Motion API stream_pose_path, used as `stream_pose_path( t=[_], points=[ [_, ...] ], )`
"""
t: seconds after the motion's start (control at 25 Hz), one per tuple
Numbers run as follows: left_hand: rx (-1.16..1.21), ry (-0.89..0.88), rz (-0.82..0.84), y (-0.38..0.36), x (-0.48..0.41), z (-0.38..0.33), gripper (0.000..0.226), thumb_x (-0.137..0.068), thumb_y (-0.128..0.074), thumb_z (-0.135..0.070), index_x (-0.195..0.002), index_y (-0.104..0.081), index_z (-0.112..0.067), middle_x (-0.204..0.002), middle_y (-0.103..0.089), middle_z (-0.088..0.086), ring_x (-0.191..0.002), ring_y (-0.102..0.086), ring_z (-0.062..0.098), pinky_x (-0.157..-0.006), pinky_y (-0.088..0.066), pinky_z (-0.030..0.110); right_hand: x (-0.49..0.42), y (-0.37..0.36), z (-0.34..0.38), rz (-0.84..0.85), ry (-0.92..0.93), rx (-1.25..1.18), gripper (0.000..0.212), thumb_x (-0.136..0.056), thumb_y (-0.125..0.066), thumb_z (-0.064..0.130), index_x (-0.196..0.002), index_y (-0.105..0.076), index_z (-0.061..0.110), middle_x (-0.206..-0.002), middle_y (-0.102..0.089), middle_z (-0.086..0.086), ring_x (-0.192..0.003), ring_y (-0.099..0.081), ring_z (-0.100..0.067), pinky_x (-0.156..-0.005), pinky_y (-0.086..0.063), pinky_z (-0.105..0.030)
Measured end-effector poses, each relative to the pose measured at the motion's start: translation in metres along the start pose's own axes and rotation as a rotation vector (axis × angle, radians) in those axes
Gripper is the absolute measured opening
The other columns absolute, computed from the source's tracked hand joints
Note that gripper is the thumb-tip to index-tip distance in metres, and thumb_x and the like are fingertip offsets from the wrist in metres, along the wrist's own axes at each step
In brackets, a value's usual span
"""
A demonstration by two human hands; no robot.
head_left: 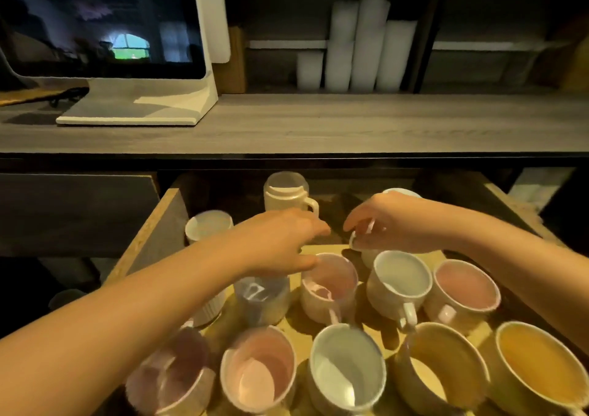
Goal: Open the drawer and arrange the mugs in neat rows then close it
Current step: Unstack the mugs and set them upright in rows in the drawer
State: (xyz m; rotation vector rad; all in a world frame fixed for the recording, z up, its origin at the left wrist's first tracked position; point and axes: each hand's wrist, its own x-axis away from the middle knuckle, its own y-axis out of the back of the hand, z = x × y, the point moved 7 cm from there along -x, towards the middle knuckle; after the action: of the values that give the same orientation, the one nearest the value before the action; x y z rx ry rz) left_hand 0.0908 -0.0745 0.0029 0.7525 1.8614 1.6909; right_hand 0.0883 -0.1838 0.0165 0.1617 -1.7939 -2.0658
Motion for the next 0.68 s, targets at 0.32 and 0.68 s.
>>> stream_pose_path(
  t=[0.32, 0.68],
  points=[
    [0.123, -0.077, 0.064, -0.043, -0.054, -0.066, 0.05, -0.087, -0.058, -0.043, -0.133, -0.043, -0.03, -0.132, -0.054, -0.003, -0.111, -0.055, 0.015, -0.088, -0.051, 0.031, 0.049, -0.026, -0.102, 0.166, -0.4, 0.149, 0.046, -0.085, -0.062, 0.039, -0.126, -0.055, 0.018, -0.117, -0.065, -0.002, -0.098, -0.063, -0.017, -0.077, -0.052, -0.022],
    [0.116, 0.007, 0.078, -0.071, -0.086, -0.088, 0.054, -0.081, -0.064, -0.046, -0.124, -0.047, -0.017, -0.118, -0.055, 0.004, -0.096, -0.053, 0.015, -0.075, -0.047, 0.026, 0.048, -0.068, -0.141, 0.237, -0.473, -0.028, 0.047, -0.073, -0.069, 0.052, -0.106, -0.065, 0.02, -0.08, -0.064, 0.006, -0.063, -0.062, -0.011, -0.049, -0.043, -0.011]
  ],
)
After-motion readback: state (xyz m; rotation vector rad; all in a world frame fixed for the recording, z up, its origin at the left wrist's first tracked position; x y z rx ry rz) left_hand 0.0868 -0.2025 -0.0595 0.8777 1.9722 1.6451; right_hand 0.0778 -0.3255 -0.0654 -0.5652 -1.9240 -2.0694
